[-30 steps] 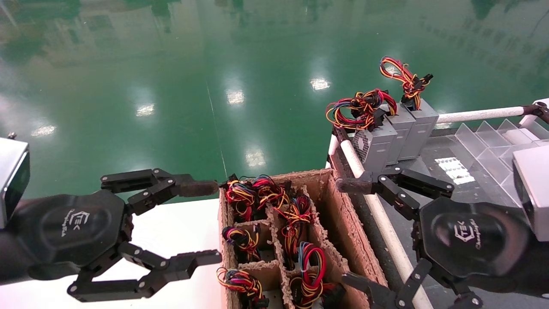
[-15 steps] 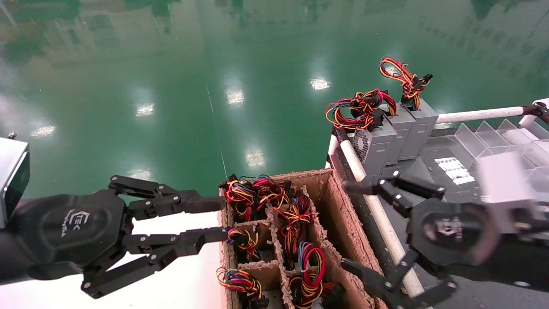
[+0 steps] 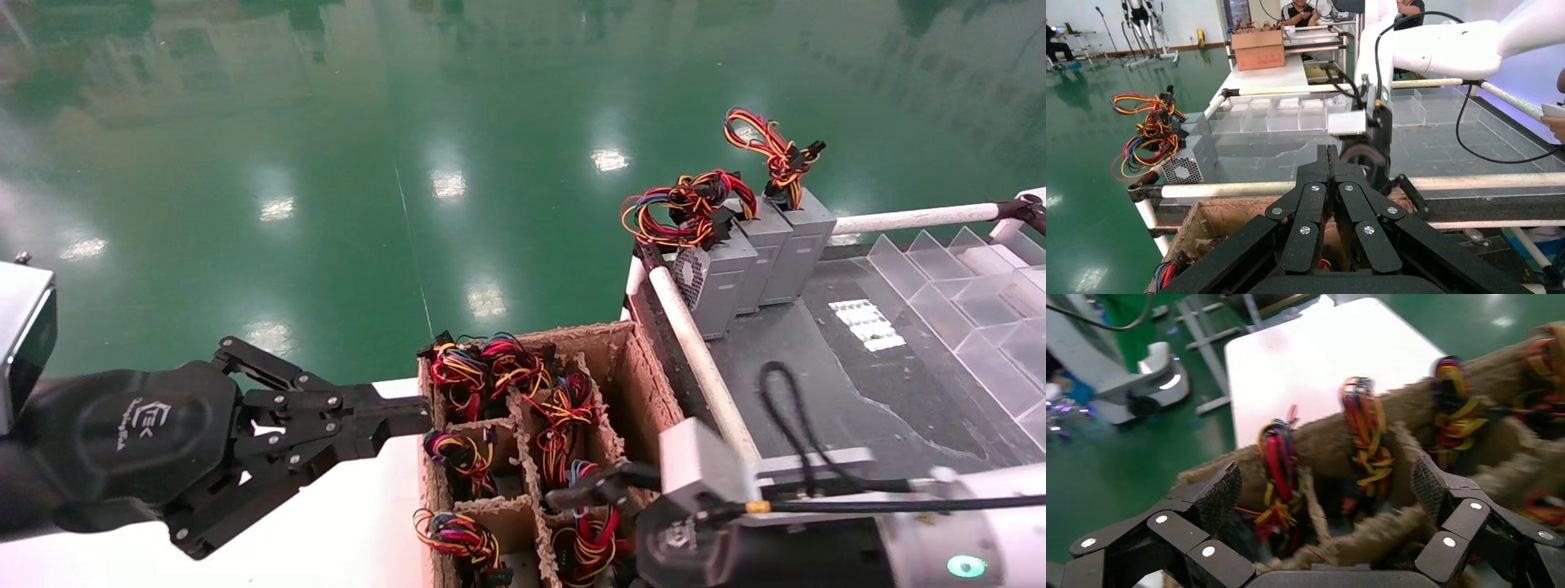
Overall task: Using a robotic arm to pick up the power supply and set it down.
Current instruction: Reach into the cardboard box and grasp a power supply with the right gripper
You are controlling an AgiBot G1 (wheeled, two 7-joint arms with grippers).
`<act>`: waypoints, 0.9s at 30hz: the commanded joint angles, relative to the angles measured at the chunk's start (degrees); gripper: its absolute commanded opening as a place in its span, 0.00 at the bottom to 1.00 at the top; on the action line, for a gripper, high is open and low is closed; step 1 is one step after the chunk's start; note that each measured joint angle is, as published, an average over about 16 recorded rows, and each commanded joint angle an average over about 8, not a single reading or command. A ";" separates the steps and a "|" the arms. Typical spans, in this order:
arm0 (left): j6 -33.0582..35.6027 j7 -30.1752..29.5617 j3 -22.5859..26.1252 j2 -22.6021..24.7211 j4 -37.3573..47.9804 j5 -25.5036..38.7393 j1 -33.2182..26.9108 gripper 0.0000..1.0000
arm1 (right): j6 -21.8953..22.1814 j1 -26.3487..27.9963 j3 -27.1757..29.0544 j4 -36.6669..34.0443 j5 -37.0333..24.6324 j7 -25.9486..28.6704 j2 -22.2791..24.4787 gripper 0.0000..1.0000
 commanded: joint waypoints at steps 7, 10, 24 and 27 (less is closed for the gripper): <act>0.00 0.00 0.01 0.00 0.00 0.00 0.00 0.05 | -2.62 1.16 -3.35 -0.81 -2.34 -0.59 -4.19 1.00; 0.00 0.00 0.01 0.00 0.00 0.00 0.00 0.43 | -2.97 0.98 -4.42 -0.72 -3.04 -1.03 -5.14 0.92; -0.01 0.01 0.02 -0.01 0.00 -0.01 0.00 1.00 | -2.82 1.52 -6.58 -3.33 -3.84 -3.10 -7.67 0.00; -0.01 0.01 0.02 -0.01 0.00 -0.01 -0.01 1.00 | -2.77 1.71 -6.88 -3.98 -3.99 -3.55 -7.90 0.00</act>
